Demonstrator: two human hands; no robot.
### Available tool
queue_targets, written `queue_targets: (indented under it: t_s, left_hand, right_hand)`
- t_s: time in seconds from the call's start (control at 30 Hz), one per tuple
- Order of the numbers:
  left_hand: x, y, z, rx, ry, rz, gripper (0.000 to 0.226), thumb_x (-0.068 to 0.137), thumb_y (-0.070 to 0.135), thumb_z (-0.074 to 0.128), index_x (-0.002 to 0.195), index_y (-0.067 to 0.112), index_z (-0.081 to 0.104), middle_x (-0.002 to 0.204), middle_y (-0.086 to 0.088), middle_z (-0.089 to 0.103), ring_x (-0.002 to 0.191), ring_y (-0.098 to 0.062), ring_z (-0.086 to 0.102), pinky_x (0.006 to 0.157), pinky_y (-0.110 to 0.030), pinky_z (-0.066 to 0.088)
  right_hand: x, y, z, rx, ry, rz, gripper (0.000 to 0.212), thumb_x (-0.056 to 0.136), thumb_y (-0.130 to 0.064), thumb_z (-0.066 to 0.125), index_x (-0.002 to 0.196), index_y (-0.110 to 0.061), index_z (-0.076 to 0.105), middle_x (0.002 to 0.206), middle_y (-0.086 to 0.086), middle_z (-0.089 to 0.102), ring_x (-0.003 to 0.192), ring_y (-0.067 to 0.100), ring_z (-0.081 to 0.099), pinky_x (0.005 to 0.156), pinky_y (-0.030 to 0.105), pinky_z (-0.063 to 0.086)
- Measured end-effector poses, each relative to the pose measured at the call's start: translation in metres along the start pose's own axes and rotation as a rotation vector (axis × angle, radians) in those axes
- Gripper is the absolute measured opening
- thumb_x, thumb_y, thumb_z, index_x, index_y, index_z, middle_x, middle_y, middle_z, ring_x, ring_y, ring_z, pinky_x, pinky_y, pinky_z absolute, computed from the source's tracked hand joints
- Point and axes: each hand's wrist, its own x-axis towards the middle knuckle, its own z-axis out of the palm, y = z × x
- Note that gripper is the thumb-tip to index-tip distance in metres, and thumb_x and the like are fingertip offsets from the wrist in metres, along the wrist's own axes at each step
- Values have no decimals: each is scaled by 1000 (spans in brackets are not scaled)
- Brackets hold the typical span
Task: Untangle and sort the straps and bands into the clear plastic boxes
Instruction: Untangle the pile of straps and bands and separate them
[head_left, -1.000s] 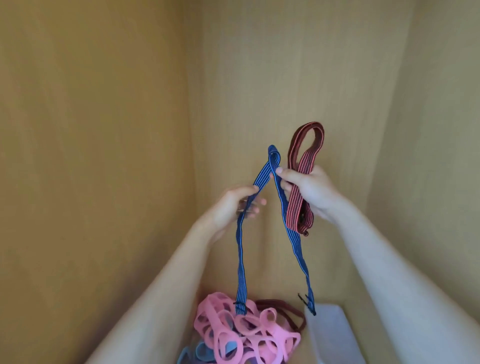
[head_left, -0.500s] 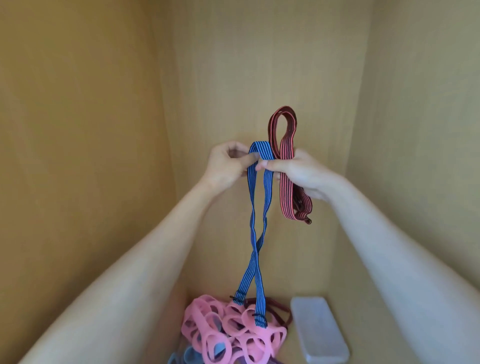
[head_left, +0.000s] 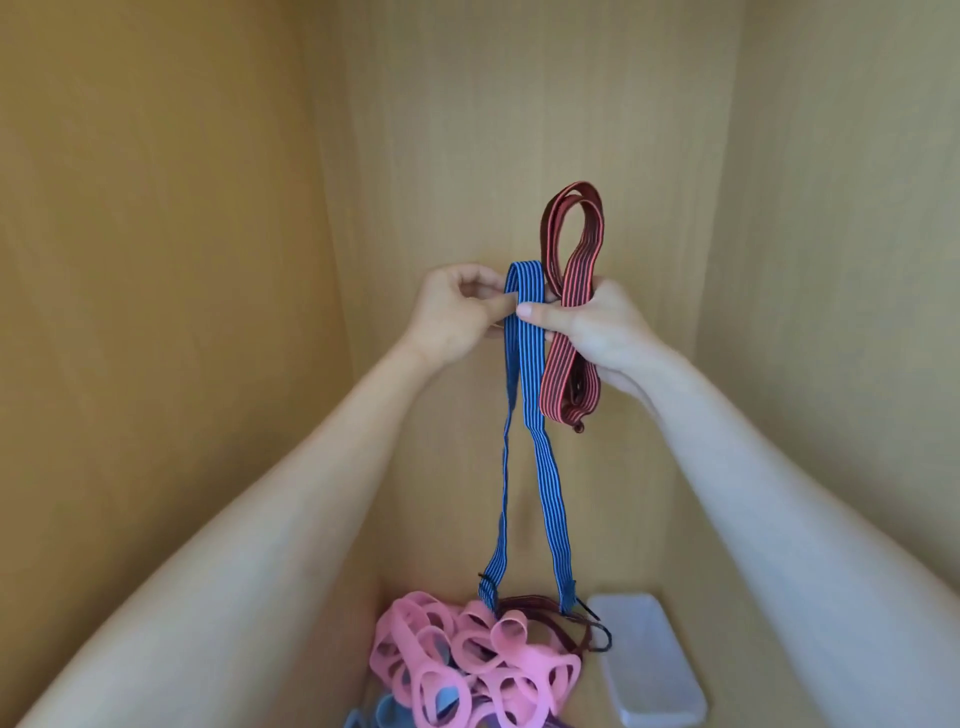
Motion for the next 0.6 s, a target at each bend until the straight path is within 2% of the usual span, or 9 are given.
queue_targets:
  t_s: [0.07, 0.13, 0.2, 0.3, 0.4, 0.47, 0.53, 0.6]
  left_hand:
    - [1, 2, 2, -88, -16, -21, 7, 93, 0, 65, 100, -3, 68, 92, -14, 70, 84, -25, 70, 83, -43, 61]
    - [-1, 3, 1, -173, -86, -39, 11, 97, 3, 61, 99, 3, 71, 101, -13, 74, 88, -20, 73, 79, -33, 60]
    - [-5, 0, 2, -276, -183, -73, 15, 100, 6, 56, 104, 4, 71, 111, -14, 74, 100, -20, 72, 84, -29, 56]
    - [-13, -8, 7, -418, -246, -111, 24, 98, -1, 50, 117, -4, 65, 117, -18, 71, 105, -24, 69, 96, -36, 54]
    - [-29, -27, 12, -502, -361, -205, 44, 78, 9, 50, 121, 2, 57, 108, -13, 69, 99, -28, 64, 96, -48, 50]
    - [-44, -51, 15, -403, -448, -275, 48, 71, 14, 57, 119, 7, 59, 108, -8, 72, 107, -29, 64, 108, -55, 41]
    - [-62, -77, 19, -203, -523, -312, 45, 74, 20, 70, 117, 13, 65, 116, -3, 74, 117, -22, 65, 115, -51, 37]
    - [-81, -101, 25, -59, -577, -343, 31, 81, 20, 78, 111, 19, 70, 116, 0, 74, 116, -16, 66, 115, -45, 39]
  right_hand:
    - [1, -2, 2, 67, 20, 8, 12, 85, -8, 78, 85, -12, 66, 56, -15, 64, 54, 0, 60, 64, 22, 49]
    - [0, -5, 2, 111, 55, 19, 16, 83, -10, 80, 86, -9, 64, 54, -14, 62, 54, 3, 60, 65, 25, 51]
    - [0, -8, 1, 149, 109, 5, 23, 82, -8, 80, 79, -13, 58, 51, -13, 61, 52, 3, 60, 61, 25, 52]
    - [2, -12, 2, 209, 160, -13, 27, 82, -3, 79, 74, -15, 57, 53, -10, 62, 50, 6, 62, 57, 25, 52]
    - [4, -17, 4, 230, 192, -27, 28, 80, -3, 81, 72, -16, 58, 61, -5, 59, 53, 9, 55, 62, 28, 50]
    - [4, -20, 3, 245, 201, -36, 27, 79, -2, 82, 73, -16, 59, 63, -5, 59, 53, 9, 53, 60, 26, 49]
    - [4, -24, 2, 258, 199, -44, 24, 78, -2, 82, 78, -15, 62, 64, -7, 62, 53, 7, 55, 61, 25, 49]
    - [4, -29, 1, 257, 195, -58, 24, 77, -3, 83, 88, -12, 64, 64, -9, 63, 53, 6, 56, 61, 25, 50]
